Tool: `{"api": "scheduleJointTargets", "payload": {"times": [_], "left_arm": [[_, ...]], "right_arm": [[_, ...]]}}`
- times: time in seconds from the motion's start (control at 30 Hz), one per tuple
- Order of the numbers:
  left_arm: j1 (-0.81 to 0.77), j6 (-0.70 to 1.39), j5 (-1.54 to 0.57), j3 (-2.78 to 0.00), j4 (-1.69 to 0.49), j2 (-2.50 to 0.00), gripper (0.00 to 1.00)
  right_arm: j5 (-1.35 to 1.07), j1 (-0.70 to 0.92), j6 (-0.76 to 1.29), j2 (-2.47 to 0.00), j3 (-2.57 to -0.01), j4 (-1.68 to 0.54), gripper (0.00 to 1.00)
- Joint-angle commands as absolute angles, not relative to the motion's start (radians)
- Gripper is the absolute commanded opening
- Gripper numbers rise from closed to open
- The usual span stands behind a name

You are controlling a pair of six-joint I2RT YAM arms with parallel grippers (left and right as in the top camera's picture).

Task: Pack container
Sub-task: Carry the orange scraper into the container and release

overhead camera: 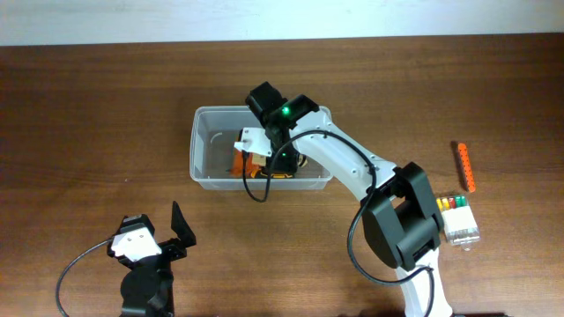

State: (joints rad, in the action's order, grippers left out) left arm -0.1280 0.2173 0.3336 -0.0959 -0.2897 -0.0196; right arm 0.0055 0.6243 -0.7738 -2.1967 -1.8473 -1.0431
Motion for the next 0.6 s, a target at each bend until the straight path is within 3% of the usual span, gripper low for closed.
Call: {"api": "scheduleJointTargets", "payload": {"times": [0.0,0.3,0.57], "left_arm": [[-0.131,0.208,0.337,-0.093,-0.292,-0.012,0.99],[-0.131,0.208,0.337,-0.093,-0.292,-0.012,0.99],[-0.131,0.208,0.337,-0.093,-0.292,-0.012,0.99]], "right_arm": [[-0.016,0.622,-0.765,-2.196,-1.849,-1.039,0.62],[0.047,0.604,-0.512,-2.14,-2.057,-1.136,0.69],[0.137,0.39,-0.262,-2.127,-2.485,-1.512,0.69]]}}
